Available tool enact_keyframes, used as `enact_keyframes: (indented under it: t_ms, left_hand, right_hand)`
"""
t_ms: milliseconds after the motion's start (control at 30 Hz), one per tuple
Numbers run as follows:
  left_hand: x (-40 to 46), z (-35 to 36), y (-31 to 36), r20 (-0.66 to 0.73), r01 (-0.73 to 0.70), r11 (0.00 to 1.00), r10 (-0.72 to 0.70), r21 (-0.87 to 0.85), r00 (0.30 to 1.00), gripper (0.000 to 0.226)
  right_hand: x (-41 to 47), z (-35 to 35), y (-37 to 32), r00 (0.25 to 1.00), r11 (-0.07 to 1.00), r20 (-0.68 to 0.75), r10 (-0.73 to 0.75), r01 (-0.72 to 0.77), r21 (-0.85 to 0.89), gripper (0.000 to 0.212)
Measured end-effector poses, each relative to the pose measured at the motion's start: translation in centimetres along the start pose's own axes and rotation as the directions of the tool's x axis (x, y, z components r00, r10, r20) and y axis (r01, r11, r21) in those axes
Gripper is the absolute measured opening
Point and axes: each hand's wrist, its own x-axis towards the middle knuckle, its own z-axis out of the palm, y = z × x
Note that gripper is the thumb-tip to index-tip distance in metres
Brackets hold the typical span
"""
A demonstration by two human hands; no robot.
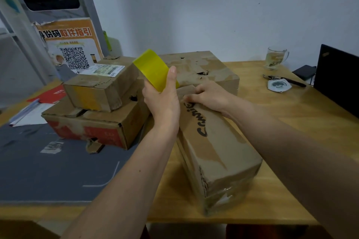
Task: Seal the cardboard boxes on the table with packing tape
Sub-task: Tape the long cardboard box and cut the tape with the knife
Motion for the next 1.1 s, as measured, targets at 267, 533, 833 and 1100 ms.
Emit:
enact_keyframes:
  t_ms: [267,533,833,1100]
  left_hand:
    - [-0.1,-0.1,0.1,0.012,0.007,1.000,-0.007,0.030,1.000,0.019]
    - [-0.3,-0.1,0.3,0.009,-0.010,0.999,0.009,0.037,1.000,0.017]
    - [-0.5,0.0,0.3,0.017,-0.017,0.999,0.016,0.040,1.000,0.017]
    - [-0.5,-0.1,0.3,0.031,-0.018,0.999,0.017,0.048,0.999,0.019]
  right_hand:
    - [0.1,-1.2,1.0,0.974,0.892,-0.137,0.181,-0.104,0.441,0.010]
    - [-0.2,-1.5,1.5,0.956,0.843,-0.209,0.205,-0.064,0.534,0.017]
    - [-0.3,-0.4,1.9,0.959,0.935,-0.265,0.096,0.005,0.356,0.005]
    - [-0.1,0.1,1.2,0.963,0.957,-0.253,0.092,-0.016,0.288,0.014]
